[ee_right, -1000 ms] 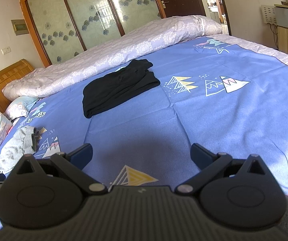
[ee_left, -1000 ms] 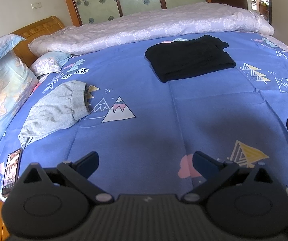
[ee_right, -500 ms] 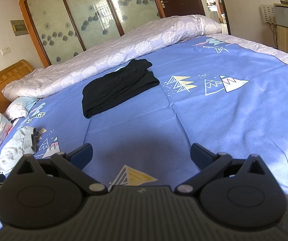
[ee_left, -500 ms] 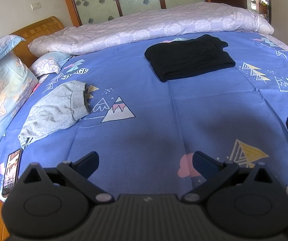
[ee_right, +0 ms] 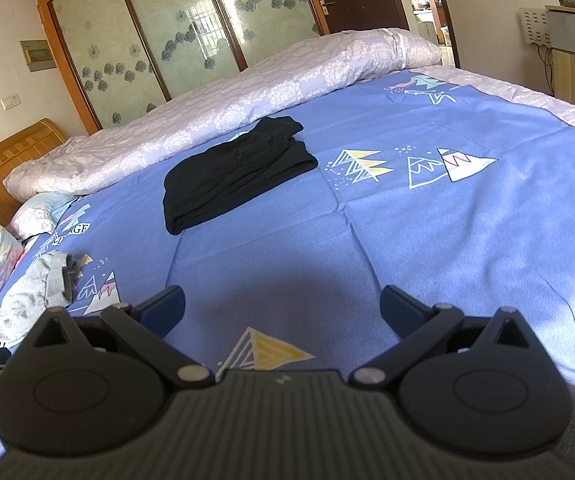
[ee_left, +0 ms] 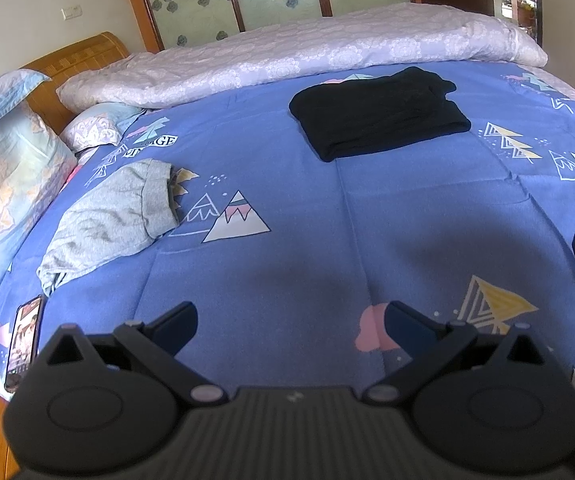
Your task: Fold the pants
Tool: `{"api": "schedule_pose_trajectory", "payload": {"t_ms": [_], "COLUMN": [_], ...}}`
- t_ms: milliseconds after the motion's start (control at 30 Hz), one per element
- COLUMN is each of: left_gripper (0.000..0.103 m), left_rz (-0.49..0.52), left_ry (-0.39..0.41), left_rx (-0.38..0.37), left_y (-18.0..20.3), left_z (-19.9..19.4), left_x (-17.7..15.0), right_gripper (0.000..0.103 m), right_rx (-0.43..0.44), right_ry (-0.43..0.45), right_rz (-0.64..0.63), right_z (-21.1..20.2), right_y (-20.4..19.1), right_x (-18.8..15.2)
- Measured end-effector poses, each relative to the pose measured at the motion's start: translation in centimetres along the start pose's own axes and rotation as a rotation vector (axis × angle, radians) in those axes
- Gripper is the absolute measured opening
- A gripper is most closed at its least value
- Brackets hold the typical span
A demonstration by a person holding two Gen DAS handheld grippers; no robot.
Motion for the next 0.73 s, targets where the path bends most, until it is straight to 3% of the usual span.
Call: {"api": "schedule_pose_trajectory", "payload": {"t_ms": [733], "left_gripper": [0.103], "left_rz": [0.003], "left_ry": [-0.033], "left_rx": [-0.054], "left_y": [0.1], "left_z": [0.46], "left_x": [-0.51], "right_gripper": [0.103], "right_rx": [0.0], "right_ry": [-0.002], "right_rz": [0.0], "right_z": [0.06], "right_y": [0.27], "right_x": [-0.14]}}
Point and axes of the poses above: each gripper's, at about its wrist camera, not at the fingertips, and z roughly the way its jaws point, y to its right, x to its top, the point moved 6 cm from there along z, roughly the way its jaws point, and after that the axes turned 15 degrees about x, right-handed, at the moved point
